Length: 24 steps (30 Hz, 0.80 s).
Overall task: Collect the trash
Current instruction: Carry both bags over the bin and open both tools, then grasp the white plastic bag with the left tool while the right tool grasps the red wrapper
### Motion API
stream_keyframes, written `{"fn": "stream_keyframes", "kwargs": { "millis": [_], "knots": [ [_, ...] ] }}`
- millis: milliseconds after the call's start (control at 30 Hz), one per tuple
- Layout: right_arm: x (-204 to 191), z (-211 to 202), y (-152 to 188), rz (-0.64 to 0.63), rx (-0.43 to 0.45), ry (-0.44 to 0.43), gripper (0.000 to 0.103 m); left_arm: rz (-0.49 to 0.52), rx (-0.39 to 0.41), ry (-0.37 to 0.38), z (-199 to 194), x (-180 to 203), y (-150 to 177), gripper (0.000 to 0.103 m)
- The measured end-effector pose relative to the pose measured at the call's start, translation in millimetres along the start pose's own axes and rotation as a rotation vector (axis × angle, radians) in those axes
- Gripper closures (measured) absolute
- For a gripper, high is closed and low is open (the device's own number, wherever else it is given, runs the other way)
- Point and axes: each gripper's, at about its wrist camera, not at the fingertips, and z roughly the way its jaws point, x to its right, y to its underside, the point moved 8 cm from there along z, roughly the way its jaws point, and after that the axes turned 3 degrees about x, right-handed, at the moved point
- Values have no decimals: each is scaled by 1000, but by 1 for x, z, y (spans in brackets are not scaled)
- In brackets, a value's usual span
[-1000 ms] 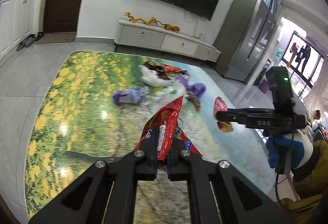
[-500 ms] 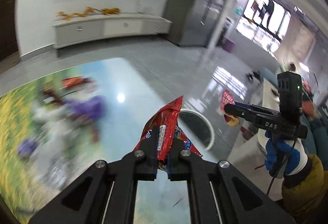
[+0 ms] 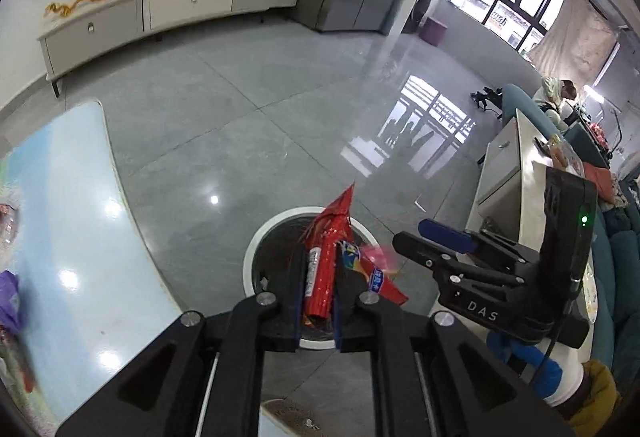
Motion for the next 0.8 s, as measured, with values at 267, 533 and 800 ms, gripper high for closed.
{"fn": "stream_keyframes", "kwargs": {
  "millis": [267, 533, 800],
  "knots": [
    [11, -4, 7, 38, 14, 22, 61, -39, 5, 33, 8, -4, -3, 80],
    [21, -28, 7, 30, 48, 59, 61, -18, 33, -12, -6, -12, -1, 80],
    [-23, -67, 2, -65, 123, 24, 61, 37, 170, -115, -92, -34, 20, 79]
  ]
}}
